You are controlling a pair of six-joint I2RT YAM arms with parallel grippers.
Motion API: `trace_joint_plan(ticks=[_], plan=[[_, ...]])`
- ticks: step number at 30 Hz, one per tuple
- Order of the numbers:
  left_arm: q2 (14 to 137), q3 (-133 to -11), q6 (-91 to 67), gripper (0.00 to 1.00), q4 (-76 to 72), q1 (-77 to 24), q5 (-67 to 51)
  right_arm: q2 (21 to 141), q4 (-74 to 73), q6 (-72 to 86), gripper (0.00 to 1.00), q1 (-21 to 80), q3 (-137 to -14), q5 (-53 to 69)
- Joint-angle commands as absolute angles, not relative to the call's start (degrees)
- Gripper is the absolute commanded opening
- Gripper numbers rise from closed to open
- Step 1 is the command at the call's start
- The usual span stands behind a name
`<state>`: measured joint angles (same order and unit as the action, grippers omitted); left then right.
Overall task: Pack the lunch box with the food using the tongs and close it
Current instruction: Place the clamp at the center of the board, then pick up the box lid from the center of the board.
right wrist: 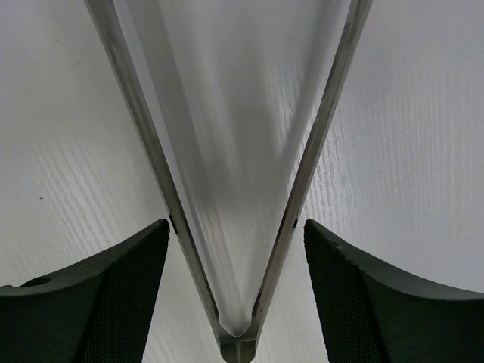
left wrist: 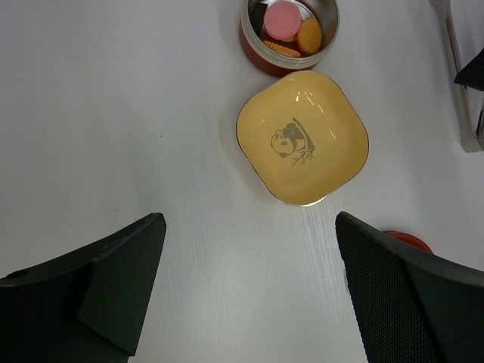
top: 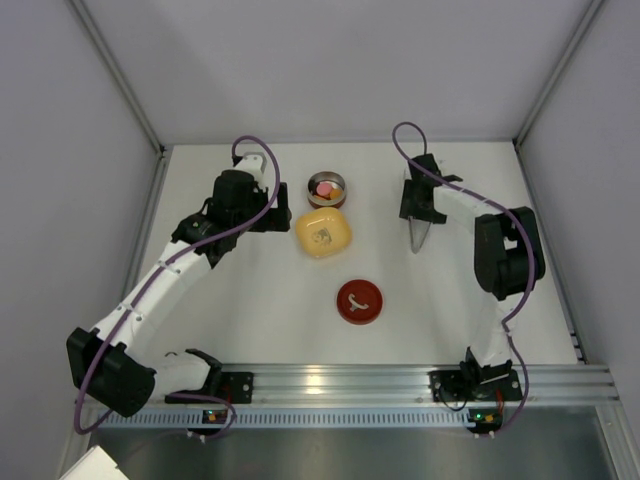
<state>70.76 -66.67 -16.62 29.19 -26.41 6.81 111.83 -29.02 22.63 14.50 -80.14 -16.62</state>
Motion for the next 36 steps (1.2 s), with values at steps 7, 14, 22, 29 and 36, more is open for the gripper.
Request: trace_joint_plan(ticks=[7, 14, 22, 29, 36], plan=[[69.87, -66.45, -17.23, 0.99, 28.3, -26.37, 5.98, 104.26, -30.67, 22.32, 0.77, 13.27, -78.4, -15.56], [69.79, -66.44, -17.05, 0.99, 28.3, -26.45, 6.42, 87.91, -33.22, 18.81, 0.73, 23.43, -72.78, -13.18], [69.87, -66.53, -16.88, 0.99, 28.56, -26.45, 6.94, 75.34, -30.34, 18.98, 0.63, 41.73, -59.61, -11.43], [69.87, -66.45, -16.87, 0.99, 28.48, -26.37, 6.94, 72.42, -26.91, 19.34, 0.6, 53.51, -52.13, -16.0], [70.22, -66.53, -16.96, 0.99, 28.48, -26.37, 6.77, 77.25, -24.35, 20.56, 0.59, 60.29, -52.2, -17.23]])
